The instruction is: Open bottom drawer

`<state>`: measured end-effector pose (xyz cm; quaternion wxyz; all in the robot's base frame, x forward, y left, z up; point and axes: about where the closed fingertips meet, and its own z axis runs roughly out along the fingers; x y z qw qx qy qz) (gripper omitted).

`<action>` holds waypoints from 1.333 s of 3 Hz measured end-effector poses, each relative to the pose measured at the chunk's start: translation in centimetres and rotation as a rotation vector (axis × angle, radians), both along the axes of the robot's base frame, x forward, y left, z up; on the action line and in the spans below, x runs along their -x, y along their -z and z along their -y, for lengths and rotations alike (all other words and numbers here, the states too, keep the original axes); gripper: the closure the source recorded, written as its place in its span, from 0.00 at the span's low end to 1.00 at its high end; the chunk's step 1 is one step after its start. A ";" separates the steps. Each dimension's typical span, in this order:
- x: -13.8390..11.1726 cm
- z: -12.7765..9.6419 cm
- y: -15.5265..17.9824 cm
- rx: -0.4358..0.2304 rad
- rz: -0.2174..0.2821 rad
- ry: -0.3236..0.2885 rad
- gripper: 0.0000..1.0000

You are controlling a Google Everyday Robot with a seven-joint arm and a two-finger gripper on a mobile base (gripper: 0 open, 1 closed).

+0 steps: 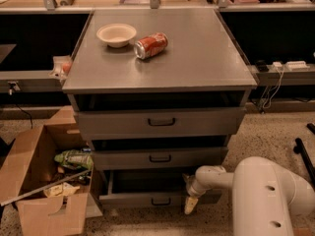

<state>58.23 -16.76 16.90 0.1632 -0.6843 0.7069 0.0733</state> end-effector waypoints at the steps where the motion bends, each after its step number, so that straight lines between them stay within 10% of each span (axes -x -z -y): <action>1: 3.1 -0.7 1.1 0.020 -0.064 -0.046 0.00; 4: 8.7 -1.9 1.2 0.053 -0.162 -0.093 0.63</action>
Offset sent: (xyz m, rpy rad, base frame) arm -0.1293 0.0272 -0.0200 -0.0791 0.2377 0.1258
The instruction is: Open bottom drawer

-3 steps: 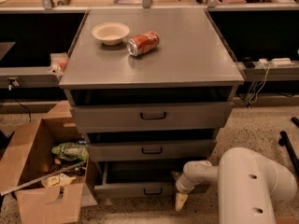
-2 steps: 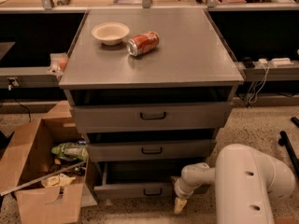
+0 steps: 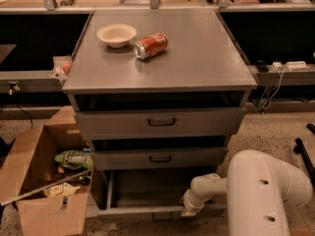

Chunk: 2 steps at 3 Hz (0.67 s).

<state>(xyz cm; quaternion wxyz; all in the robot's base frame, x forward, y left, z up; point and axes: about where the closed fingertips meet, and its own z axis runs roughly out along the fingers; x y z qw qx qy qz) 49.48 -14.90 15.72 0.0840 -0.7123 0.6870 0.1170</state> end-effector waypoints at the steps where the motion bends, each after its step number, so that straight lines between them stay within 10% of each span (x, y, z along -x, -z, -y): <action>1: 3.2 0.0 0.2 -0.013 -0.038 -0.003 0.86; 2: 6.2 -0.3 0.2 -0.032 -0.065 0.002 0.90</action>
Offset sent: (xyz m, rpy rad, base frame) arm -0.1358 0.0074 0.0018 0.0799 0.1247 -0.0180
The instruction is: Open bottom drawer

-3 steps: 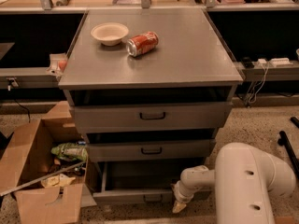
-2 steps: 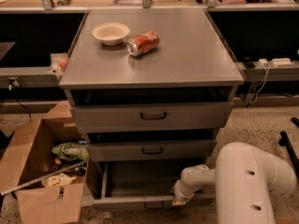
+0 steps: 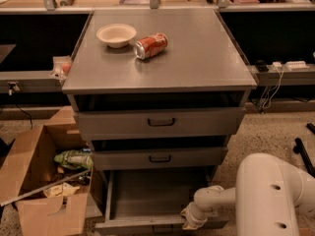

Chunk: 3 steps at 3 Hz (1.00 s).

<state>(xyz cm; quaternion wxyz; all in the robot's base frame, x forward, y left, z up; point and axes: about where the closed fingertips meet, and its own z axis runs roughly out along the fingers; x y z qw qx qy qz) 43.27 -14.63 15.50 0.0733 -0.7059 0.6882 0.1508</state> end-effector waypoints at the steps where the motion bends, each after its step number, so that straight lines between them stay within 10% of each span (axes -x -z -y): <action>1: 1.5 -0.2 0.2 -0.002 -0.022 -0.010 0.66; 3: 1.5 -0.2 0.2 -0.002 -0.022 -0.010 0.12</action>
Offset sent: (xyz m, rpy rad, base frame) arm -0.0146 0.0016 -0.0021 0.0020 0.0215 0.0104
